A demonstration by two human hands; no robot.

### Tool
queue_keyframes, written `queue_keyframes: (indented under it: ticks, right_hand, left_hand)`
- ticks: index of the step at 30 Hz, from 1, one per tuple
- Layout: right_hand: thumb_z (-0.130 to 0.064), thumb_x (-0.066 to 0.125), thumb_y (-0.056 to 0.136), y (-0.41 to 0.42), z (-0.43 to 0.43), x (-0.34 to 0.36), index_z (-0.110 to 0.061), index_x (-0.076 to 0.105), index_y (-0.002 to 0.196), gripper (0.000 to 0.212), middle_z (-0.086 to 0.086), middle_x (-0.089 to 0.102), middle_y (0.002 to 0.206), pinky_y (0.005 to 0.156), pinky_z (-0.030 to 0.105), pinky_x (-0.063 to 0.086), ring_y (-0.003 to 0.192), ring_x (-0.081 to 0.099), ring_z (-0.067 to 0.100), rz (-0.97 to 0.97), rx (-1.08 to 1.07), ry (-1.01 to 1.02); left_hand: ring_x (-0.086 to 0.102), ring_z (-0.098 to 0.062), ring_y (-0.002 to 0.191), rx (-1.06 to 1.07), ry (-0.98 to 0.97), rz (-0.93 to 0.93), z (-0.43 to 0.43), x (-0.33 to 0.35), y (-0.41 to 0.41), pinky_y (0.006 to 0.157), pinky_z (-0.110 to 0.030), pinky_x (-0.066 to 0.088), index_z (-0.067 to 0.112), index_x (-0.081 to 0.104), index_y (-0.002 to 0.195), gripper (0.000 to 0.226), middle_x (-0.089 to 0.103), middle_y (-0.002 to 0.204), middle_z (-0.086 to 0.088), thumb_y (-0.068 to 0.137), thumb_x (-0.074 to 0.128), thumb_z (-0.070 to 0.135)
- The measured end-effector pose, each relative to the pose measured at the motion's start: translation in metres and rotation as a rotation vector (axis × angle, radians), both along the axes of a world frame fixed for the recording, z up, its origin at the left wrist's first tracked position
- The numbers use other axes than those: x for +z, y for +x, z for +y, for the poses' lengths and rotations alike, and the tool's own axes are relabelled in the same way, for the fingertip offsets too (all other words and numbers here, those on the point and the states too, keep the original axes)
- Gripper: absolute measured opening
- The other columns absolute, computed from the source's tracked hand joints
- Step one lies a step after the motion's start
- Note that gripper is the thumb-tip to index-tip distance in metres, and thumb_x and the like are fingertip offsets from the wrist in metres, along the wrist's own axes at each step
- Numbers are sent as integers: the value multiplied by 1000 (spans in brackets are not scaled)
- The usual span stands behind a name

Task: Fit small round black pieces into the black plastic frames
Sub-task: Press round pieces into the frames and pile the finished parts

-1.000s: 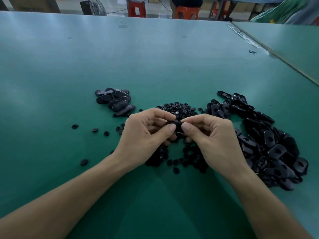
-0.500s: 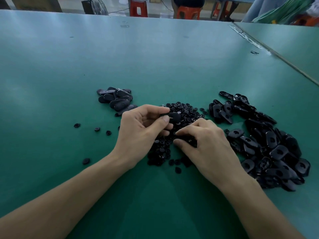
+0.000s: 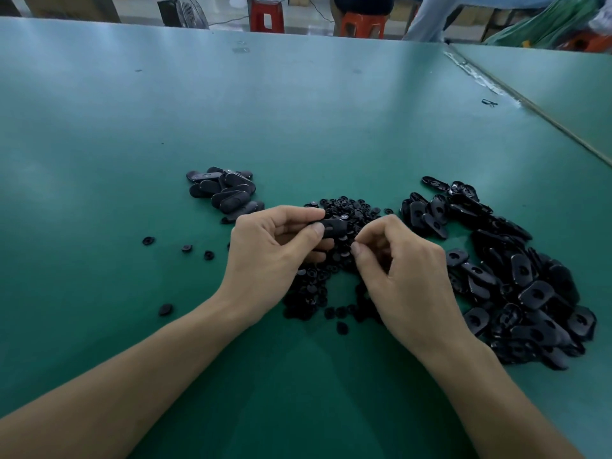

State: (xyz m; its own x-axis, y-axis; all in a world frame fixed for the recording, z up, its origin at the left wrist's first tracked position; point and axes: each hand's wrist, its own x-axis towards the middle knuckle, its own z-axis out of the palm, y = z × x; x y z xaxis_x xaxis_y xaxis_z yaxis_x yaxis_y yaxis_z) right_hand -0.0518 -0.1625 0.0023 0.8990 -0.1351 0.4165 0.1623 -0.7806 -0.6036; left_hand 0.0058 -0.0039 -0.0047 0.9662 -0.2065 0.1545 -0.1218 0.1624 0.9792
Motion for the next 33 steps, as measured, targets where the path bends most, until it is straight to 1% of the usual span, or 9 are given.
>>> queue_keyframes:
  ticks: [2,4,6,11,15,19,22,28,33]
  right_hand:
    - [-14,65,95,0,0,0,-22,63,96,8,-16,61,78,69,14,45,76,58,2,-25,-10,39]
    - [-12,64,96,0,0,2,-19,70,108,15,-14,64,85,73,4,40,76,56,-1,-55,-26,40]
    - [-11,65,96,0,0,2,-17,74,109,17,-10,66,90,77,1,38,80,58,-3,-67,-27,29]
    - [-15,68,95,-3,0,4,-25,76,103,16,-10,63,90,72,3,40,87,59,-3,-103,1,96]
    - [-15,70,93,-3,0,6,-27,76,99,16,-11,62,78,64,7,41,74,59,6,-103,-7,145]
    - [-15,73,89,-3,2,6,-26,76,94,13,-13,69,81,64,7,45,75,65,3,-65,-13,266]
    - [-17,76,87,-3,2,6,-26,75,92,10,-12,70,79,64,12,49,74,67,6,-31,8,333]
    - [-13,76,86,-2,4,7,-33,65,94,24,-13,68,82,66,18,53,73,66,8,4,27,440]
    - [-10,77,86,-2,5,7,-28,75,89,18,-17,73,81,71,17,56,77,71,4,4,41,400]
  left_hand:
    - [77,-21,76,3,9,0,0,0,0,64,-22,59,10,74,97,18,79,83,-3,92,66,-5]
    - [77,-21,76,7,19,-2,0,0,-1,64,-22,59,12,74,97,20,78,82,-3,92,65,-6]
    - [77,-20,76,2,30,-2,0,1,-1,64,-21,59,11,74,97,21,78,82,-3,93,63,-7]
    - [77,-18,76,-2,49,-11,1,0,-2,63,-19,58,12,74,97,23,79,82,-3,93,63,-8]
    - [77,-20,77,-11,49,-16,-1,0,-3,65,-21,59,12,73,94,23,78,83,-5,90,65,-9]
    - [77,-20,75,-17,53,-30,-1,1,-4,65,-23,60,12,72,92,23,78,83,-6,89,66,-10]
    - [77,-20,75,-24,66,-44,-1,2,-5,65,-24,60,12,73,92,24,78,82,-4,89,67,-10]
    - [77,-19,77,-45,100,-84,1,0,-4,65,-24,60,14,74,93,24,79,84,-3,88,68,-9]
    - [77,-19,79,-59,168,-140,3,-3,-3,71,-32,63,22,76,94,23,79,86,-1,86,72,1]
